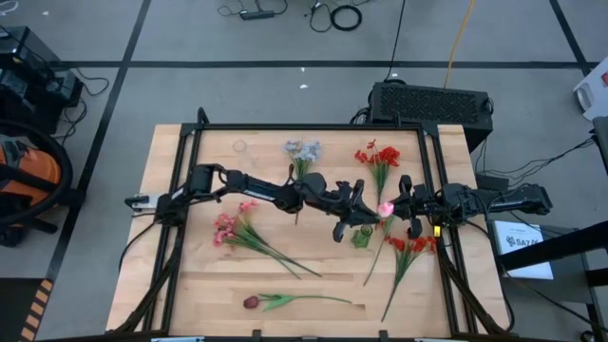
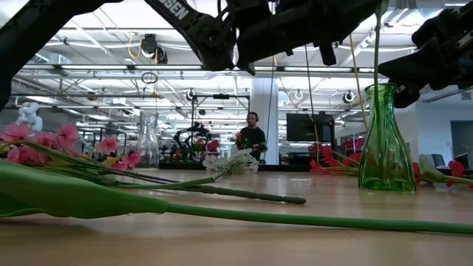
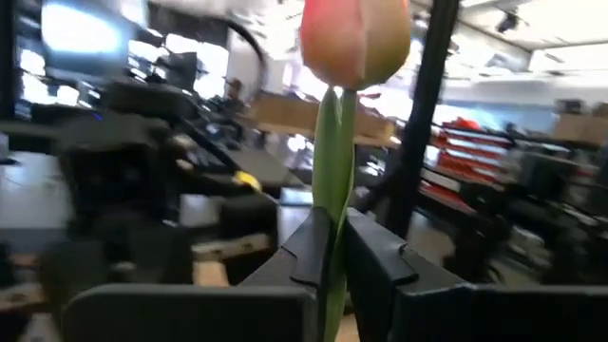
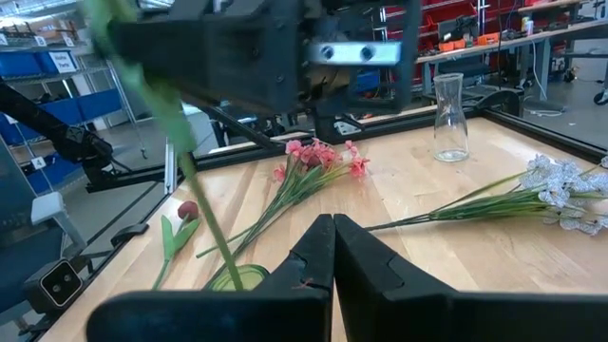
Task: Sort flowers into vase by color
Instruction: Put the left pink flower into the green vase, then put the top red flowers into the transparent vase
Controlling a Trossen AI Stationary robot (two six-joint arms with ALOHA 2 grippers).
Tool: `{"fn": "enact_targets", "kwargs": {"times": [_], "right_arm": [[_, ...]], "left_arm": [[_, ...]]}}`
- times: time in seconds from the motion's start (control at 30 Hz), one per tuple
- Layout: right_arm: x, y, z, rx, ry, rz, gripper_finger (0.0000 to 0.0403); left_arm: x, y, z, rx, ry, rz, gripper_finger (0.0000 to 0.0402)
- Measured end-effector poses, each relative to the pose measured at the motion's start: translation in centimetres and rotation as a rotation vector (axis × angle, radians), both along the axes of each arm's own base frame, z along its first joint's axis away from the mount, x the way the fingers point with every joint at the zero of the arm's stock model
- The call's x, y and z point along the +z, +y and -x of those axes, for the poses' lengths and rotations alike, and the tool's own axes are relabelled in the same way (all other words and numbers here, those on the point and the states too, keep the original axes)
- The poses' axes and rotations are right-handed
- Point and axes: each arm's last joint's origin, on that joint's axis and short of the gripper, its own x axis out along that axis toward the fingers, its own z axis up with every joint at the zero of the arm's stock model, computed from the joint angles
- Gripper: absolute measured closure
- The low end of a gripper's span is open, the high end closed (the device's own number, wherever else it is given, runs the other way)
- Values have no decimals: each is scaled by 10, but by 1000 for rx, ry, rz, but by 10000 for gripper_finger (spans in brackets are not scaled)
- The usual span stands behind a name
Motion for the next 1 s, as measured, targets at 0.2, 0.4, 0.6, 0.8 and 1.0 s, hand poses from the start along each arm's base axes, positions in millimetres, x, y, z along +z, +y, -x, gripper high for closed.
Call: {"fn": "enact_targets", "kwargs": {"times": [0.2, 0.4, 0.6, 0.8, 1.0], "right_arm": [[0, 0, 0, 0, 0, 0, 403], [0, 0, 0, 0, 0, 0, 403], [0, 0, 0, 0, 0, 0, 403], [0, 0, 0, 0, 0, 0, 403], [0, 0, 0, 0, 0, 0, 403]], "left_arm": [[6, -2, -4, -61, 40, -11, 321], [8, 4, -5, -30, 31, -8, 236], [20, 21, -1, 5, 97, -10, 209], [58, 49, 24, 79, 255, -128, 208], [101, 65, 52, 204, 271, -168, 208]]}}
